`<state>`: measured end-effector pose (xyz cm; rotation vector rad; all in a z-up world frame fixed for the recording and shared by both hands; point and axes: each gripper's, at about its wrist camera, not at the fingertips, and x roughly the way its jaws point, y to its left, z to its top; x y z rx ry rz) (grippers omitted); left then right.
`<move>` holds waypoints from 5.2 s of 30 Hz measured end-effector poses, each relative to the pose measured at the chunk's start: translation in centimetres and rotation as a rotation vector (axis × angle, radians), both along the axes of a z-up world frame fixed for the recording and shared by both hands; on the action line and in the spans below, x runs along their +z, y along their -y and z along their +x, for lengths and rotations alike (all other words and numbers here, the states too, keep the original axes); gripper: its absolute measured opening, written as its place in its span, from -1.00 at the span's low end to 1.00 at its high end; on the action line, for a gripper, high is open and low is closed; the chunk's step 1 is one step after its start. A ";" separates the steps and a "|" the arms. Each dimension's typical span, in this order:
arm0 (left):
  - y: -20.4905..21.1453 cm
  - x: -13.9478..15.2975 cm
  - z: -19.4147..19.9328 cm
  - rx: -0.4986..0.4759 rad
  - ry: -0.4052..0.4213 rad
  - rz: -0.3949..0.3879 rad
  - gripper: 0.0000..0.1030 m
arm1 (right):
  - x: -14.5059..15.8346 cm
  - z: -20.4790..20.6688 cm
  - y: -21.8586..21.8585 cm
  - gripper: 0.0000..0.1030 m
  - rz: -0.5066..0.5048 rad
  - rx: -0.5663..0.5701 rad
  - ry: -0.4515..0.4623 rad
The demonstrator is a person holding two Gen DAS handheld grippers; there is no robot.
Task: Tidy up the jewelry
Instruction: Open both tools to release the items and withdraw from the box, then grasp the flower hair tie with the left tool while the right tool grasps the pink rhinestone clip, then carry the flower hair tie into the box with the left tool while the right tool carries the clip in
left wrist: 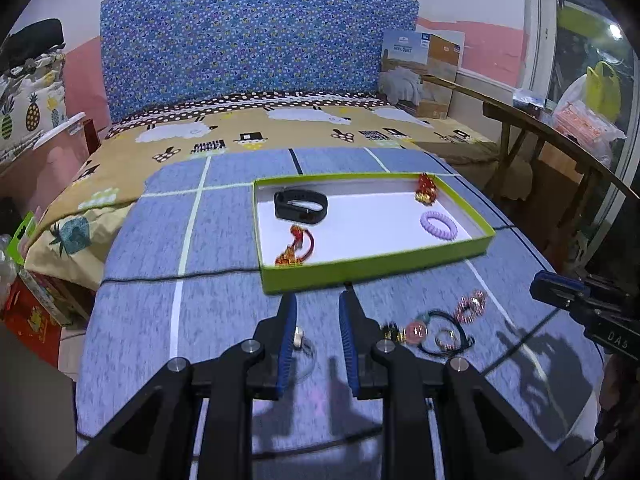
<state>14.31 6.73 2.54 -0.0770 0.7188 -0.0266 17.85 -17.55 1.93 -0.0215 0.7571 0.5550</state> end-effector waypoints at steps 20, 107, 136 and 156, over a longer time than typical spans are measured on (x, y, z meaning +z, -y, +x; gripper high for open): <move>-1.0 -2.6 -3.2 0.019 -0.042 -0.011 -0.46 | -2.2 -1.7 0.1 -0.26 -0.008 0.010 -0.049; -0.3 -0.9 -0.1 -0.082 -0.032 -0.090 -0.98 | -0.9 1.7 -0.6 -0.87 -0.015 0.100 0.013; 0.3 -1.3 12.0 -0.059 -0.063 -0.080 -0.98 | -1.4 14.6 -3.6 -0.87 -0.034 0.021 -0.020; 0.8 -3.4 13.7 -0.063 -0.134 -0.038 -0.88 | -3.7 19.0 -3.7 -0.70 -0.084 -0.028 -0.091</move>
